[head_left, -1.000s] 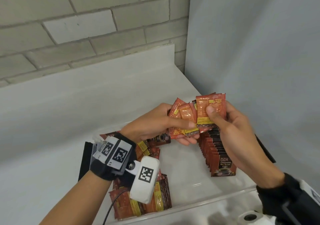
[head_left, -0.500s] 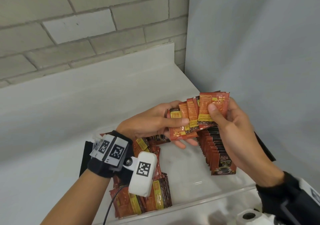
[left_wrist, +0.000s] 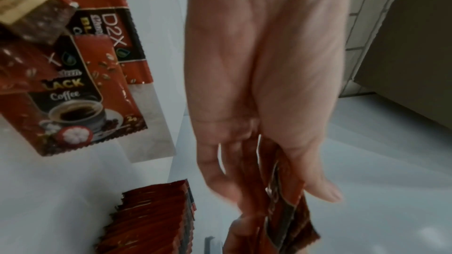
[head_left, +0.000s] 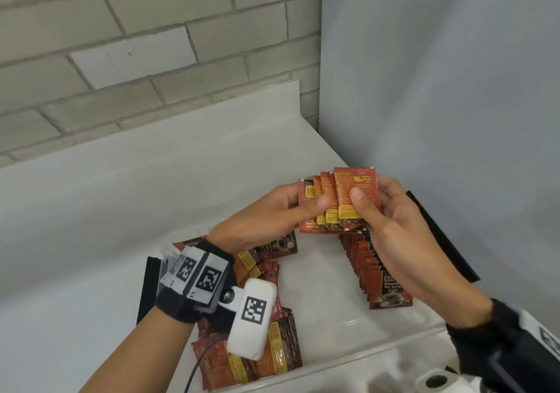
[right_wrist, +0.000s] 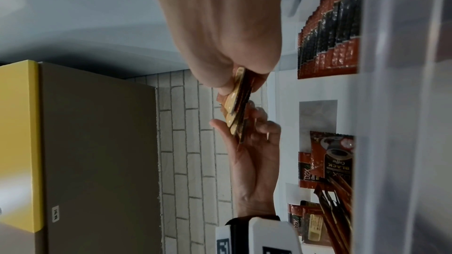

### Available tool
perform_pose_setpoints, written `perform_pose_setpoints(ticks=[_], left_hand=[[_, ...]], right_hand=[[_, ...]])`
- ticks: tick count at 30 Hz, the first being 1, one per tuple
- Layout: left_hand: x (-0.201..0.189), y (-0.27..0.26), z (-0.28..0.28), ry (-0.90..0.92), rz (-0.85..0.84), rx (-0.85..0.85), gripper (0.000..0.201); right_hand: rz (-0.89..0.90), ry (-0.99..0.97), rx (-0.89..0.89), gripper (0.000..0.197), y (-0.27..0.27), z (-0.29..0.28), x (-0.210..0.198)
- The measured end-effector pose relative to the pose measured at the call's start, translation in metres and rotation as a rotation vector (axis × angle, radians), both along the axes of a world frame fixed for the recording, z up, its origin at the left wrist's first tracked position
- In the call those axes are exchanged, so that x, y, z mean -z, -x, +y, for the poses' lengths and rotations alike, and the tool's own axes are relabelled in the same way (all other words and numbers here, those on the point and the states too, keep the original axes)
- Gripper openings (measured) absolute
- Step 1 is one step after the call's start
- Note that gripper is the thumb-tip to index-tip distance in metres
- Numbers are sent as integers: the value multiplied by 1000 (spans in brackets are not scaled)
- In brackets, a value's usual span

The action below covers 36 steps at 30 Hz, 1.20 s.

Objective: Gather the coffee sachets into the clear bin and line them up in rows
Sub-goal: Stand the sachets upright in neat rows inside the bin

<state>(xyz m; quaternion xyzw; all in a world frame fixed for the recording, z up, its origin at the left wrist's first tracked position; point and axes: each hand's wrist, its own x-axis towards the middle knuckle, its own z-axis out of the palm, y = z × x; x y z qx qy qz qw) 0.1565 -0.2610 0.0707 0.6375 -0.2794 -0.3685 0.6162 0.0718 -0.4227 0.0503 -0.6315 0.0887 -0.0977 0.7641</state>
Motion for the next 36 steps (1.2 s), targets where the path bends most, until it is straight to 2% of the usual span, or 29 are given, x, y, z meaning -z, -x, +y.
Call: perform_pose_setpoints(ticks=[2, 5, 9, 12, 16, 19, 21, 23, 25, 30, 32, 34, 36], left_hand=[[2, 0, -2, 29, -45, -35, 57], [5, -1, -4, 75, -25, -56, 77], [3, -3, -4, 38, -92, -49, 75], [0, -4, -4, -25, -292, -101, 91], [-9, 1, -8, -103, -730, -76, 109], [-10, 7, -17, -170, -1005, 3, 111], [-8, 10, -22, -215, -1096, 47, 103], [-6, 11, -23, -197, -1081, 72, 97], [-6, 11, -20, -170, -1073, 63, 93], [-4, 8, -13, -49, -961, -26, 94], [-3, 7, -14, 6, -925, -29, 91], [-3, 7, -15, 34, -957, -14, 83], [-2, 8, -17, 17, -1000, 11, 77]], right_hand=[[15, -6, -40, 41, 0, 1, 0], [33, 22, -127, 36, 3, 3, -2], [46, -38, -157, 36, 3, 3, -5], [16, -13, -110, 39, 2, 4, -6], [-8, 92, -67, 37, 4, 6, -4], [-8, 134, -64, 27, 4, 9, -3], [-2, 176, -64, 22, 3, 10, -3], [9, 189, -79, 24, 4, 10, -3], [13, 116, -132, 27, 5, 10, -5], [20, -343, -246, 30, 3, 9, -13], [8, -398, -255, 39, 4, 9, -17], [13, -405, -281, 53, 6, 9, -20], [32, -379, -317, 51, 7, 8, -21]])
